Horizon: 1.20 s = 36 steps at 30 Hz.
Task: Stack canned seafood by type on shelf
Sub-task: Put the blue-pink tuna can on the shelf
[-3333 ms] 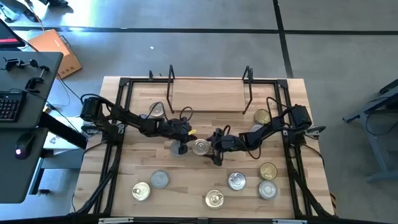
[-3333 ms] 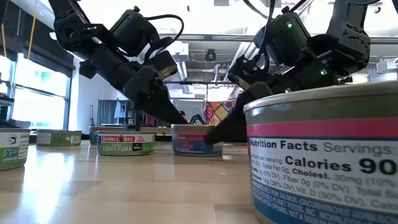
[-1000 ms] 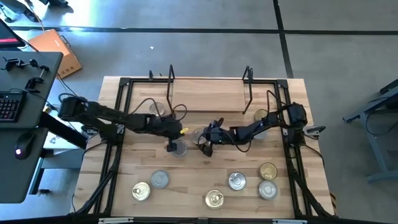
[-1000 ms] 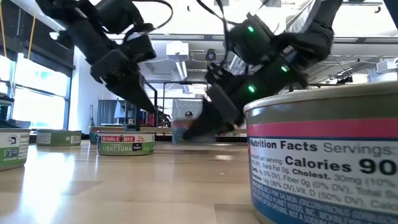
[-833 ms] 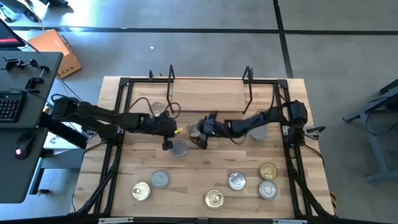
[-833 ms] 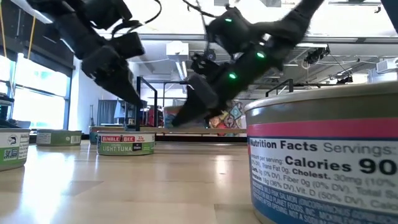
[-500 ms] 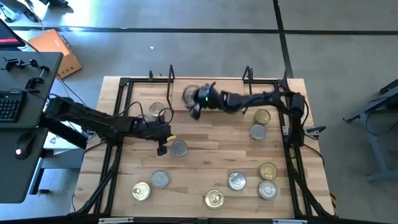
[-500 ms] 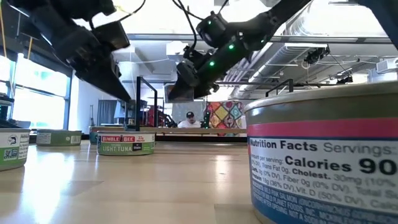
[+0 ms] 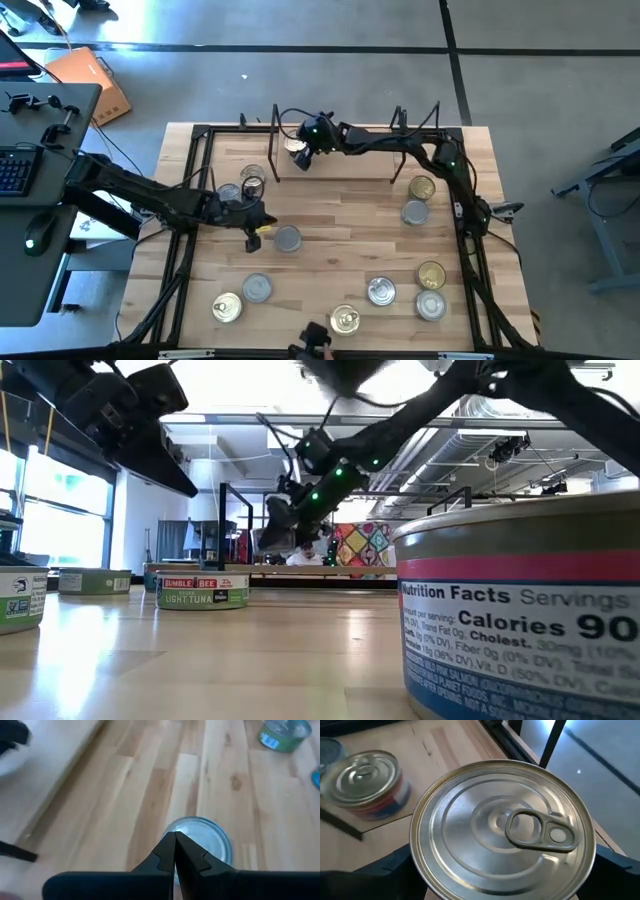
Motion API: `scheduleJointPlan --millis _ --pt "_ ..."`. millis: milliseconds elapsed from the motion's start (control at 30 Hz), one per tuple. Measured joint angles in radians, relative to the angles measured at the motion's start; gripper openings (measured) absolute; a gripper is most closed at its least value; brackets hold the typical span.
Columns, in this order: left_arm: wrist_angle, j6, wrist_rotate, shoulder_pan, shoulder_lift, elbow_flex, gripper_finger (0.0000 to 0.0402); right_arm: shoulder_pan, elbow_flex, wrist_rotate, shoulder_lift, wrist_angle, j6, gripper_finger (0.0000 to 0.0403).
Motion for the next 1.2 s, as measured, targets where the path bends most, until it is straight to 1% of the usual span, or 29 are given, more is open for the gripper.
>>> scheduleJointPlan --millis 133,300,633,933,1200 --pt "-0.011 -0.016 -0.042 -0.009 -0.022 0.000 0.0000 -0.014 0.064 -0.006 0.047 -0.075 -0.024 0.0363" --pt "-0.012 -0.017 -0.046 -0.010 -0.027 0.000 0.0000 -0.021 0.077 -0.021 0.055 -0.119 -0.026 0.0390" --pt "-0.015 -0.017 -0.049 -0.010 -0.027 0.000 0.0000 -0.031 0.079 -0.050 0.051 -0.195 -0.041 0.0397" --pt "-0.015 -0.017 -0.049 -0.010 -0.027 0.000 0.0000 -0.038 0.200 -0.057 0.054 -0.443 -0.077 0.0398" --pt "-0.015 -0.017 -0.049 -0.010 -0.027 0.000 0.0000 -0.044 0.206 -0.059 0.054 -0.497 -0.103 0.0399"
